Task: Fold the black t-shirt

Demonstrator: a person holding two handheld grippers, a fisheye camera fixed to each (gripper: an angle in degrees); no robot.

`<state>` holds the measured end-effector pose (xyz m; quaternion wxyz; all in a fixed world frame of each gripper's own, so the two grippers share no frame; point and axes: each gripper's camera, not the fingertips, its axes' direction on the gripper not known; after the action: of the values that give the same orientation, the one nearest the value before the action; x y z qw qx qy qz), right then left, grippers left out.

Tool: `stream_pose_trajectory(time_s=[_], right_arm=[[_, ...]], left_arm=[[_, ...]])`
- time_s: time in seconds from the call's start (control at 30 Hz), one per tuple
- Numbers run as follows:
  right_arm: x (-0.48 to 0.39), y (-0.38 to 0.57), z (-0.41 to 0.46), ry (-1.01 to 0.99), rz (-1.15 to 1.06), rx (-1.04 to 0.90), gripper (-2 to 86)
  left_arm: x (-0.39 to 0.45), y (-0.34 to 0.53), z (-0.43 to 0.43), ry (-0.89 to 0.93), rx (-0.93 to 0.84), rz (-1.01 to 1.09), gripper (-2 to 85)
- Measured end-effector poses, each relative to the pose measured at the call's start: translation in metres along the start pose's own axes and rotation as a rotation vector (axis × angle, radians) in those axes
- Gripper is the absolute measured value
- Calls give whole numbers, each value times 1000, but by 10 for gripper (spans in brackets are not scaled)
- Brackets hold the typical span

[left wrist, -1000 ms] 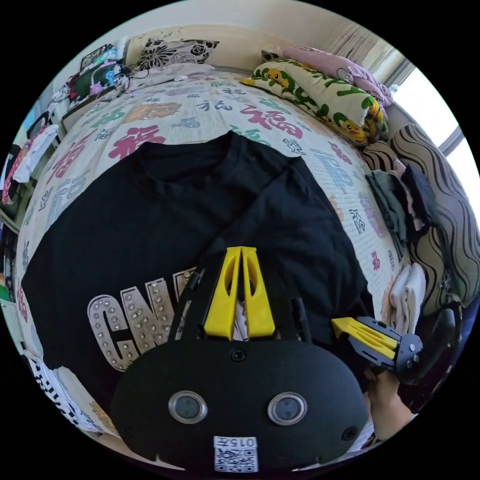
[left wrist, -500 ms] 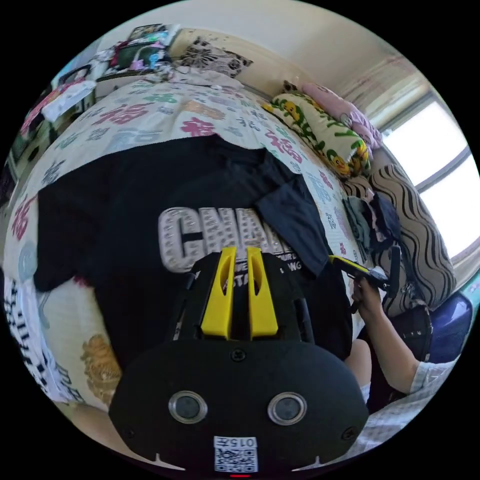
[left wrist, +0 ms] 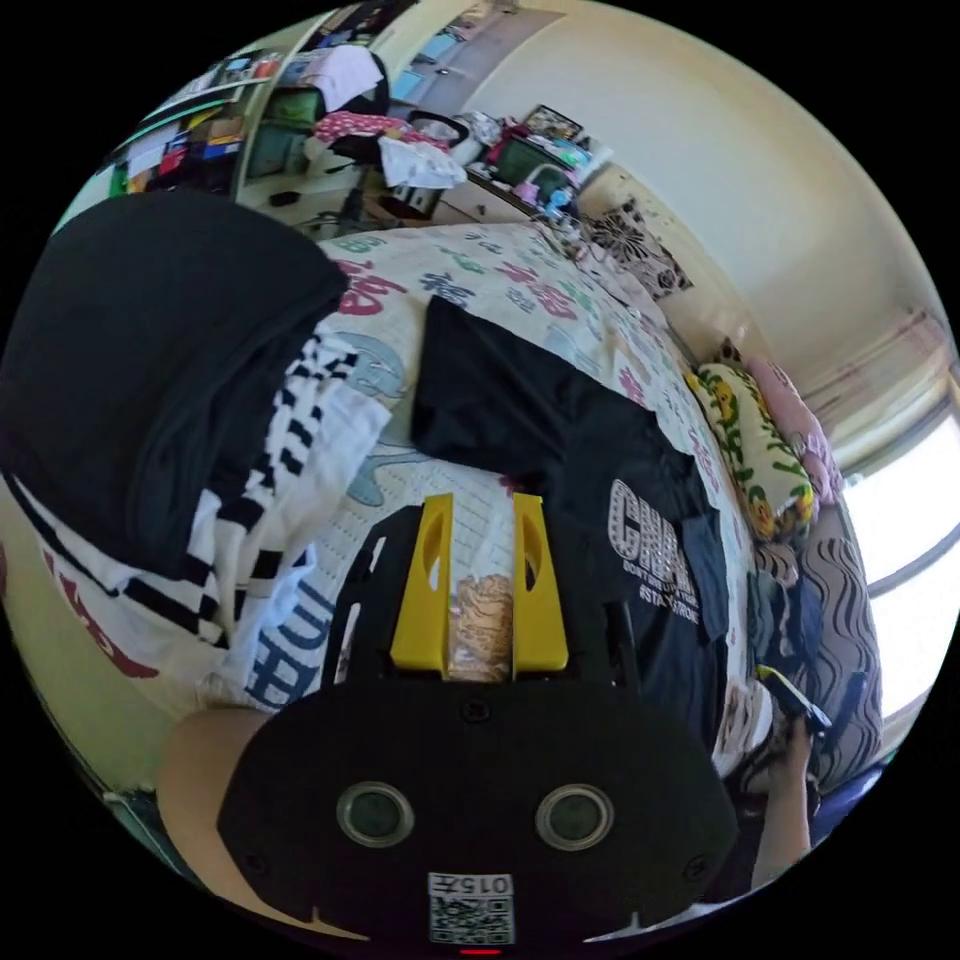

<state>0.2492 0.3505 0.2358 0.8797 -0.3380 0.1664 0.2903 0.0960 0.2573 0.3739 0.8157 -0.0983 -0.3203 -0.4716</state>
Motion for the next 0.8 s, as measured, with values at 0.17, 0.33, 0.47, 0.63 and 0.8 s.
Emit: stream_pose_trajectory(time_s=[0.17, 0.33, 0.47, 0.63, 0.8], right_arm=[[-112, -74, 9, -134, -231, 46, -3], [-242, -155, 43, -333, -454, 47, 17], [-346, -213, 88, -424, -553, -22, 63], [-438, -267, 149, -315, -597, -154, 84], [-496, -304, 200, -147, -596, -226, 106]], left_arm=[[-45, 9, 13, 53, 27, -136, 108], [-90, 22, 26, 179, 82, -213, 102], [-106, 31, 29, 190, 94, -219, 69], [-123, 42, 25, 205, 81, -235, 14], [-136, 46, 20, 243, 79, -268, 24]])
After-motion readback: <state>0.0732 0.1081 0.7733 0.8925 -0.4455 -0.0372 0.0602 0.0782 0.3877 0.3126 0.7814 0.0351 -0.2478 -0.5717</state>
